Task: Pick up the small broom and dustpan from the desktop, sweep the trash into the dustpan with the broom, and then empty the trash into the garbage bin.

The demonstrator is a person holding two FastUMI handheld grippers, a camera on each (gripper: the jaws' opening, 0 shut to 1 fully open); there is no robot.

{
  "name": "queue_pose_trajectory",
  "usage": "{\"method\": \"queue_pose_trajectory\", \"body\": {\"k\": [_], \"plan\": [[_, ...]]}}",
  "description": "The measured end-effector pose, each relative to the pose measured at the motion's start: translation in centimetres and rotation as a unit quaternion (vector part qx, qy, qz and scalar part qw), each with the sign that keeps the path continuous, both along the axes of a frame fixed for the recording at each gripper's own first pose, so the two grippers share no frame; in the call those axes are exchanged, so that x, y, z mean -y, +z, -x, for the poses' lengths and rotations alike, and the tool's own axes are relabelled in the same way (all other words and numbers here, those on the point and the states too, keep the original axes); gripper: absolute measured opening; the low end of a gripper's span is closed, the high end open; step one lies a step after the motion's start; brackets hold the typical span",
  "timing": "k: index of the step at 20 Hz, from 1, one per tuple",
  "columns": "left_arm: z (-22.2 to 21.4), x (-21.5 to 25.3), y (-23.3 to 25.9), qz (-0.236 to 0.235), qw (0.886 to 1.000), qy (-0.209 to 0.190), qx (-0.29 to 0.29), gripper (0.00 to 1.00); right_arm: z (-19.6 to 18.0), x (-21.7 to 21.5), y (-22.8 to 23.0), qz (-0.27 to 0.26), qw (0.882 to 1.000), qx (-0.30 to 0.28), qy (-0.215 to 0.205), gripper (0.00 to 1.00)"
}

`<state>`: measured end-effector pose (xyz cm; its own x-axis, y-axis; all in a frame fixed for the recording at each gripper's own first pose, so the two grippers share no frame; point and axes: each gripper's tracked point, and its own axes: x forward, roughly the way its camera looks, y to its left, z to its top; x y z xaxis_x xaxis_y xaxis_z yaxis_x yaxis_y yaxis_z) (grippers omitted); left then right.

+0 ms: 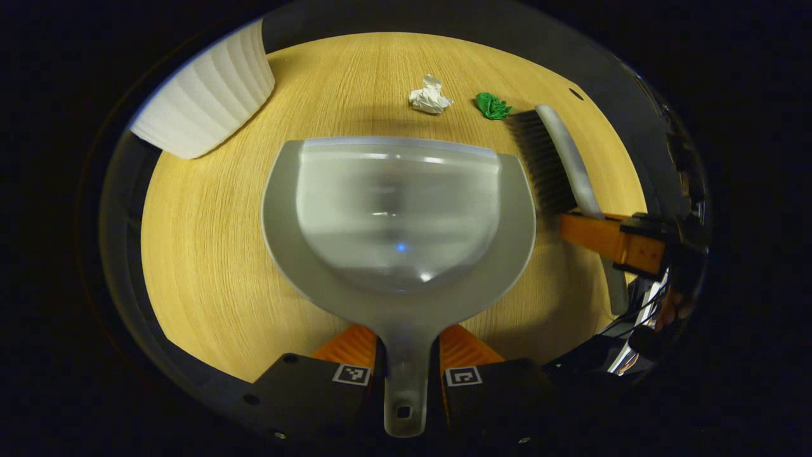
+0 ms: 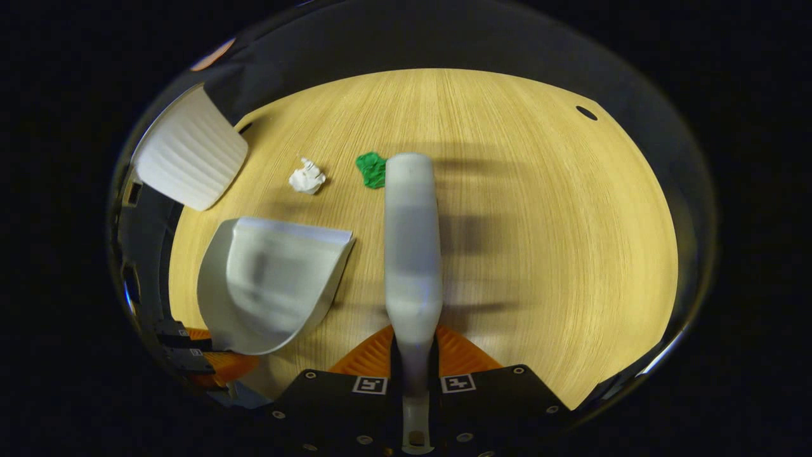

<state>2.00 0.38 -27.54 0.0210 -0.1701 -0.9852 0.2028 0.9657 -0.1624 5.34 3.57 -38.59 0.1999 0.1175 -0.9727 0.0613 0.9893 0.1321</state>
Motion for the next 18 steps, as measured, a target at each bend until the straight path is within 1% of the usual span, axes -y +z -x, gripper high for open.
{"method": "queue_pose_trajectory", "body": {"k": [4,5,8,11,13,15,18], "plan": [[-0.8,-0.8,0.2,-0.001,0.999,-0.042,-0.001,0.29,-3.9,1.5,-0.1,0.009,1.0,0.01,0.001,0.16],[-1.0,-0.9,-0.1,0.002,0.999,-0.053,-0.003,0.27,-4.8,1.7,-0.1,0.01,1.0,0.011,0.004,0.16],[-1.9,-1.4,0.0,0.004,0.997,-0.077,-0.006,0.26,-6.8,1.8,-0.7,0.013,0.999,0.006,0.029,0.16],[-3.4,-1.7,0.1,0.008,0.992,-0.123,-0.011,0.26,-8.4,1.0,-1.3,0.007,0.998,-0.005,0.063,0.16],[-4.5,-2.2,0.1,0.011,0.986,-0.167,-0.019,0.25,-9.3,0.1,-1.6,-0.003,0.996,-0.01,0.089,0.16],[-5.6,-3.0,0.4,0.007,0.977,-0.214,-0.022,0.26,-9.4,-0.8,-1.7,-0.027,0.995,-0.021,0.095,0.15],[-7.3,-4.5,0.3,0.002,0.96,-0.278,-0.027,0.25,-9.0,-1.7,-1.7,-0.045,0.992,-0.026,0.119,0.16]]}}
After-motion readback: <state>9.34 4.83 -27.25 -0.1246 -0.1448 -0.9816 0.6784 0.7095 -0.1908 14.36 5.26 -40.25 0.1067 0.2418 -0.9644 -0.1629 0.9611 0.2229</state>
